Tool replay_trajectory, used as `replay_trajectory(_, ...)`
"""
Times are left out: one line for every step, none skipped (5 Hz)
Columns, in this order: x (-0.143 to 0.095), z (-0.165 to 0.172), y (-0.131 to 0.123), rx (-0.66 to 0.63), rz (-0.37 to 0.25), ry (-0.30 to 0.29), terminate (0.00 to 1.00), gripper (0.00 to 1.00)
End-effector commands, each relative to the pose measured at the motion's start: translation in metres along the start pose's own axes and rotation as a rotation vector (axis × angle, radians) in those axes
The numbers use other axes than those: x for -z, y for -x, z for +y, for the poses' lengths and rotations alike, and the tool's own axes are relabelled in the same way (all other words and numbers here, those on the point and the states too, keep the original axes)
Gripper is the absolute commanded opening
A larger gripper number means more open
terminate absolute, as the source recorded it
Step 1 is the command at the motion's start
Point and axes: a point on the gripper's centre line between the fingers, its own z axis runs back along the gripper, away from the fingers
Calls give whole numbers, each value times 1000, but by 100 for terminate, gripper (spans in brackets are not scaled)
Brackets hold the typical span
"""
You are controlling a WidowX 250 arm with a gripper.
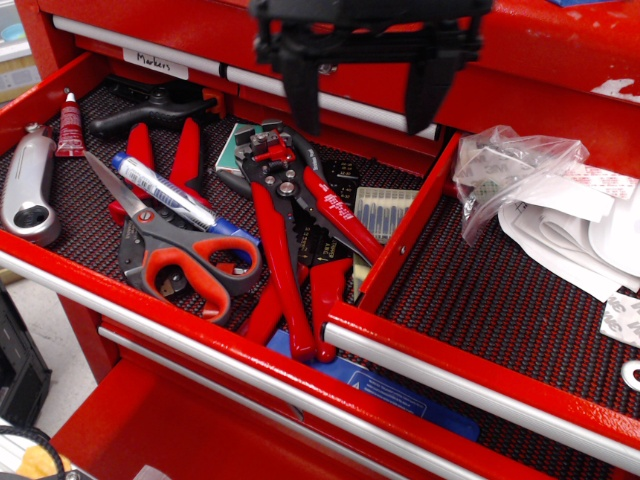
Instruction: Pick up blue pen and put into drawer
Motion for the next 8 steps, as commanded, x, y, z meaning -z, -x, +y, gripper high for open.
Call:
replay_trajectory(28, 37, -30, -265, -164, -2, 0, 100)
replay_trajectory(44, 53, -42, -335, -212, -92, 0, 100)
replay_trajectory(61, 76, -55, -331, -201, -85, 0, 100)
replay_trajectory(76, 88, -57, -329, -147, -88, 0, 100)
replay_trajectory(87, 96, -59, -339, -135, -95, 0, 100)
replay_trajectory(99, 104, -61, -340, -127, -94, 0, 100)
replay_trajectory(104, 112, -60, -351, -93, -101, 0, 100)
replay_trajectory(115, 120, -57, -364, -81, -84, 0, 100)
